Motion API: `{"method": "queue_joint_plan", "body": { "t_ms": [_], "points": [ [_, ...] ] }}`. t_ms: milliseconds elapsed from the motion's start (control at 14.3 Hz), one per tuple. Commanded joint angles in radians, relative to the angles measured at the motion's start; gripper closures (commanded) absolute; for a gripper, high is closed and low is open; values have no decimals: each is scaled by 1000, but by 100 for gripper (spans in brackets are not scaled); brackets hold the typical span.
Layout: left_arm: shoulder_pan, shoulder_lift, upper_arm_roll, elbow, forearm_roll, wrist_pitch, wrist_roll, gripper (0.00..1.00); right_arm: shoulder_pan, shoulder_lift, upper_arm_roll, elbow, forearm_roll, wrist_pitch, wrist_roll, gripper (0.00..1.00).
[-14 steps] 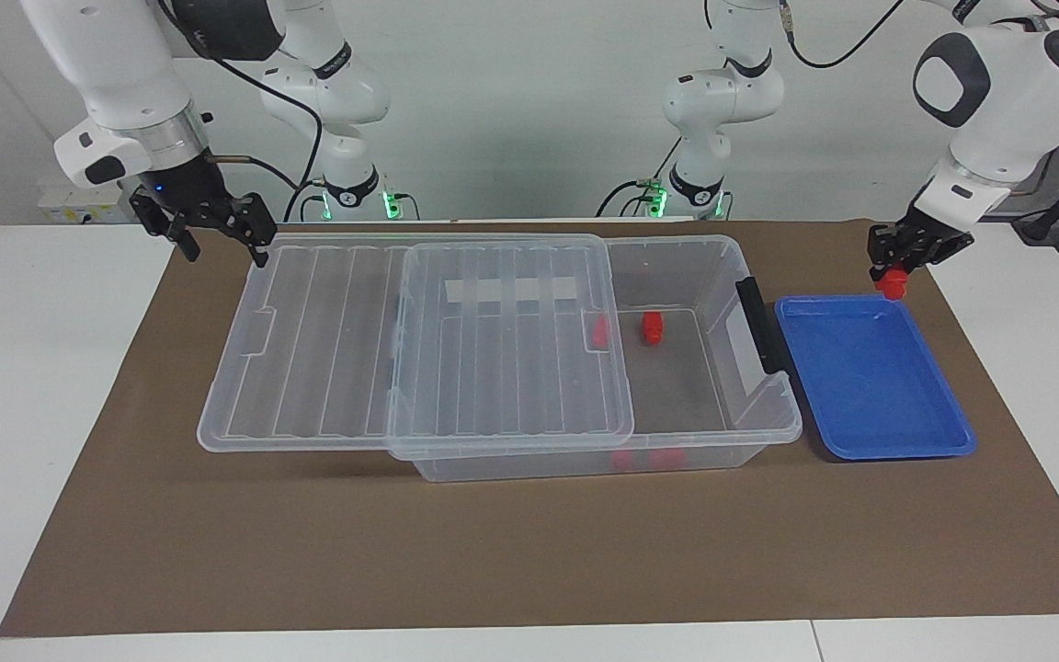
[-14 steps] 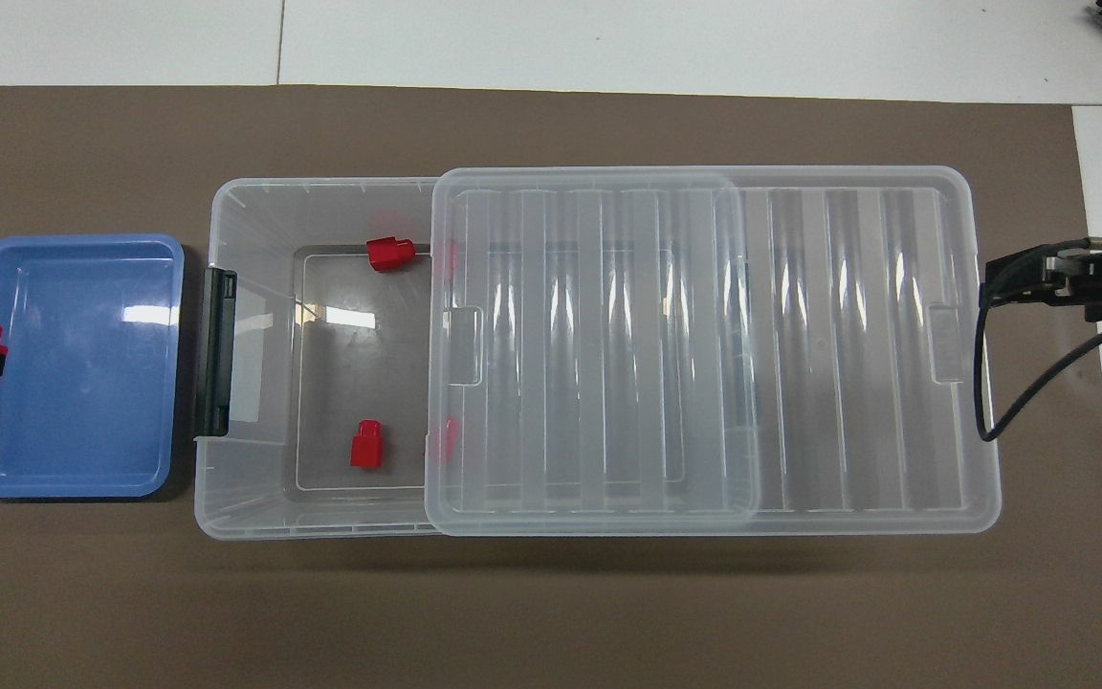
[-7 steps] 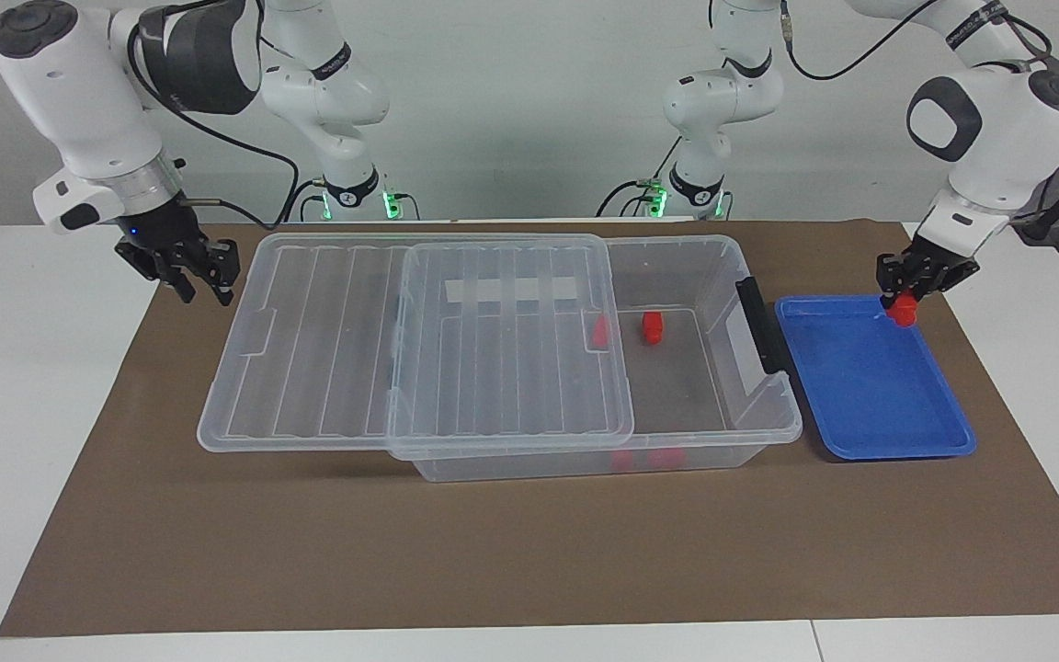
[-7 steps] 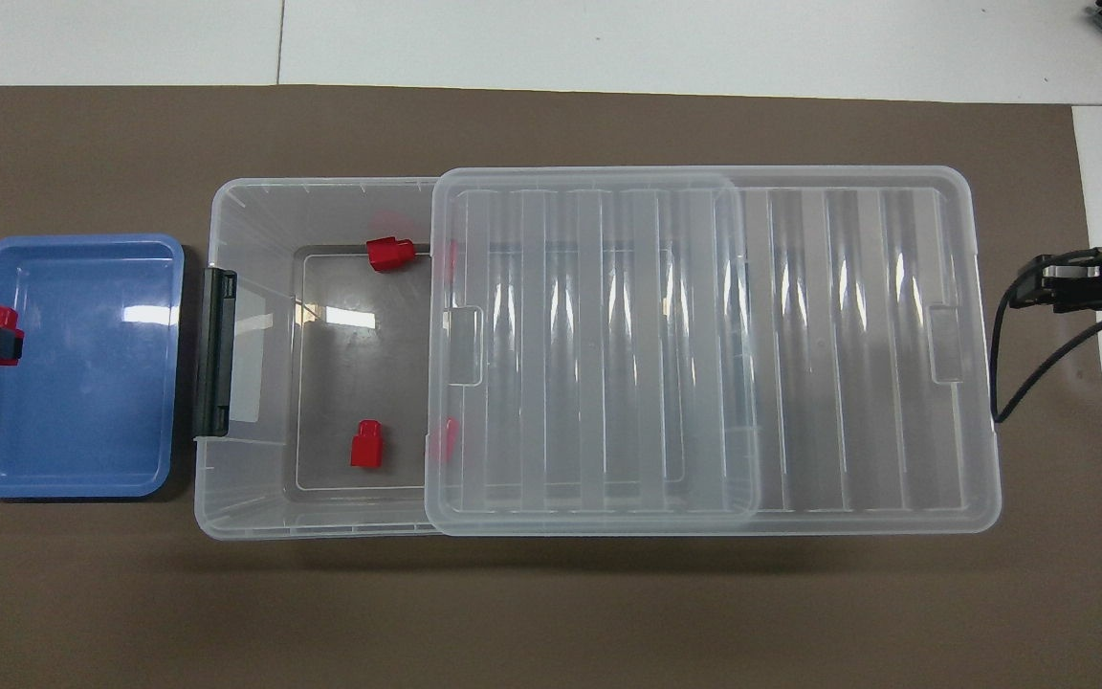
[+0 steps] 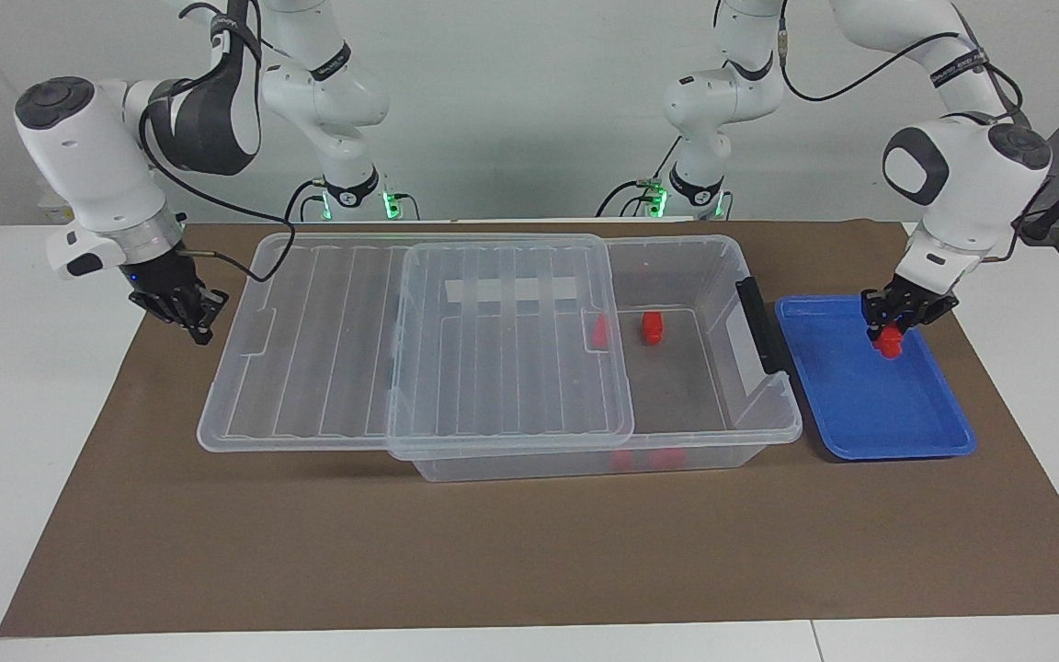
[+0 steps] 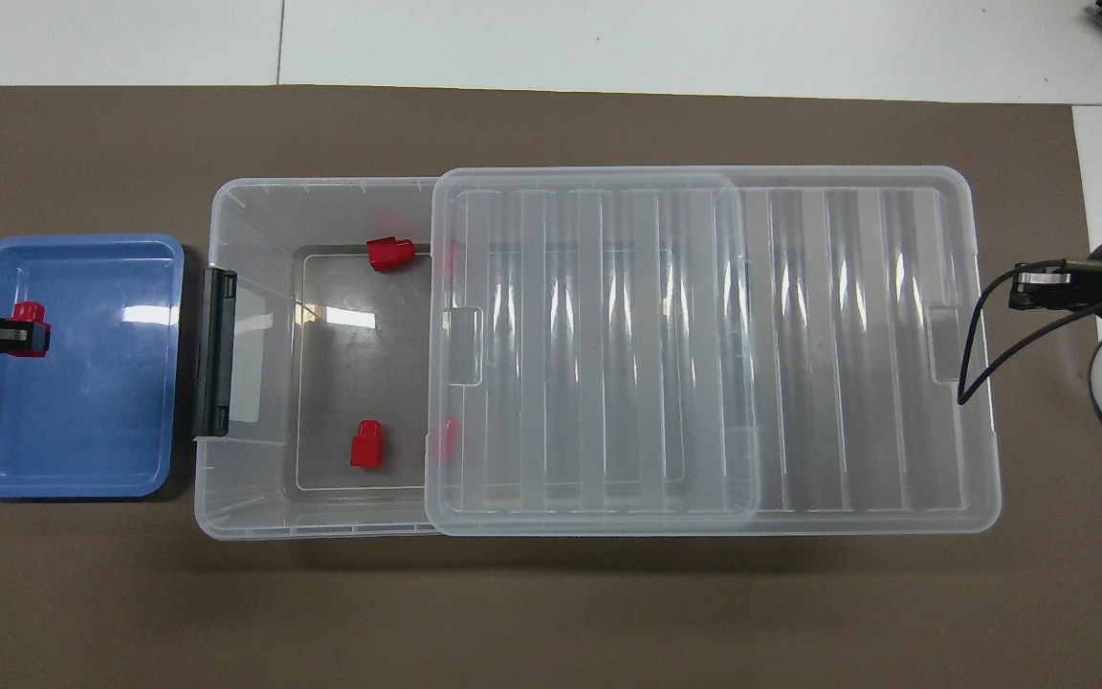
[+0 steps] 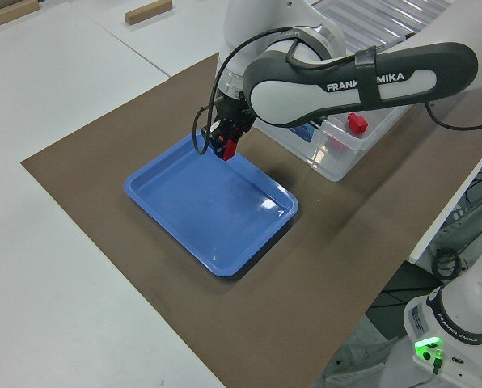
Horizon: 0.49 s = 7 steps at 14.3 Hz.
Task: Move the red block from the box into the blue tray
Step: 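Lower the red block into the blue tray and open the left gripper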
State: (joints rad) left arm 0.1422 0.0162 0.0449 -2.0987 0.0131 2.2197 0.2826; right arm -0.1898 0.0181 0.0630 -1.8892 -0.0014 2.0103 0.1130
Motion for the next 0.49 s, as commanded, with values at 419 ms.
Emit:
{"method": "queue_joint_plan", "body": {
  "t_ms": [419],
  "points": [
    [11, 65, -7, -81, -15, 178, -43, 100, 4, -6, 9, -48, 14, 19, 16, 100]
  ]
}}
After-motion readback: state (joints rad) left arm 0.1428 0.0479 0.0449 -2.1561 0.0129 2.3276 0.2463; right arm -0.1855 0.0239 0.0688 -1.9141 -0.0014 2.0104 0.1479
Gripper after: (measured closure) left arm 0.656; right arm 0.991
